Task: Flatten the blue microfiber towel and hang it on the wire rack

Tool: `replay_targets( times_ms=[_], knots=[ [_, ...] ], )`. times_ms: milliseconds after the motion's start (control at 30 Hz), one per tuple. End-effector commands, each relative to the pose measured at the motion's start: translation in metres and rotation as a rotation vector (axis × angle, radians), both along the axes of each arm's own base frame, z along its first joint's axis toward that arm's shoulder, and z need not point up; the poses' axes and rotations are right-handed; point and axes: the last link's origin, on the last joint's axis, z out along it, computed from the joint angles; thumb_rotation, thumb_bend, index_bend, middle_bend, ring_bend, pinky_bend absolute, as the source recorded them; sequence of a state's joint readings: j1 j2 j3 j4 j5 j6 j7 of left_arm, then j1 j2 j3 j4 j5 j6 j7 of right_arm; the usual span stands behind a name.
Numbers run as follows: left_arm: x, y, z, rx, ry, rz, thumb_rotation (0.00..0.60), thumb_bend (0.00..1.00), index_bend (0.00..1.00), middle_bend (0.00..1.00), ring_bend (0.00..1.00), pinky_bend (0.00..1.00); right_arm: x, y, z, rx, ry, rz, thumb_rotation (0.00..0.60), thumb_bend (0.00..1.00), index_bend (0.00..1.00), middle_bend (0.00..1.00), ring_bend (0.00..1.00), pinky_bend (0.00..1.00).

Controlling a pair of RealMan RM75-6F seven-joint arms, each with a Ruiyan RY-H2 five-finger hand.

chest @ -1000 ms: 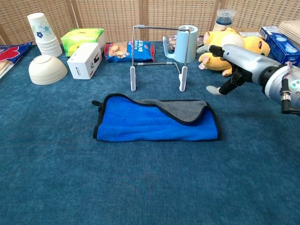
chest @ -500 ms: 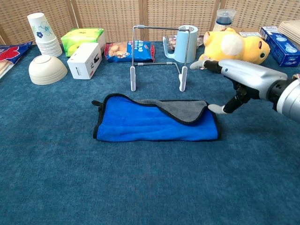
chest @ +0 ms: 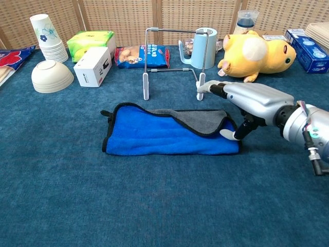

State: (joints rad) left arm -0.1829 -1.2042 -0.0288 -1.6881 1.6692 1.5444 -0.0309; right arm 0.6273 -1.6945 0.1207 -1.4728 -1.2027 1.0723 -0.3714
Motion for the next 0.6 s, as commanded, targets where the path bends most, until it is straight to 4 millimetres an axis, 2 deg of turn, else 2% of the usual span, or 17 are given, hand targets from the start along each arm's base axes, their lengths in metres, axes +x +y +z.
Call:
replay_targets(
  times_ms=[33,600],
  knots=[
    [0.000,0.000,0.000,0.000,-0.001,0.000,0.600,0.24,0.25,0.47,0.37,0.62,0.001,0.000,-0.003,0.000,0.009,0.009,0.600,0.34,0.00,0.00,0.00,0.00],
    [-0.001,-0.001,0.001,0.001,-0.008,0.001,0.600,0.24,0.25,0.46,0.35,0.60,0.008,-0.021,-0.014,-0.023,0.014,0.010,0.600,0.34,0.00,0.00,0.00,0.00]
  ],
)
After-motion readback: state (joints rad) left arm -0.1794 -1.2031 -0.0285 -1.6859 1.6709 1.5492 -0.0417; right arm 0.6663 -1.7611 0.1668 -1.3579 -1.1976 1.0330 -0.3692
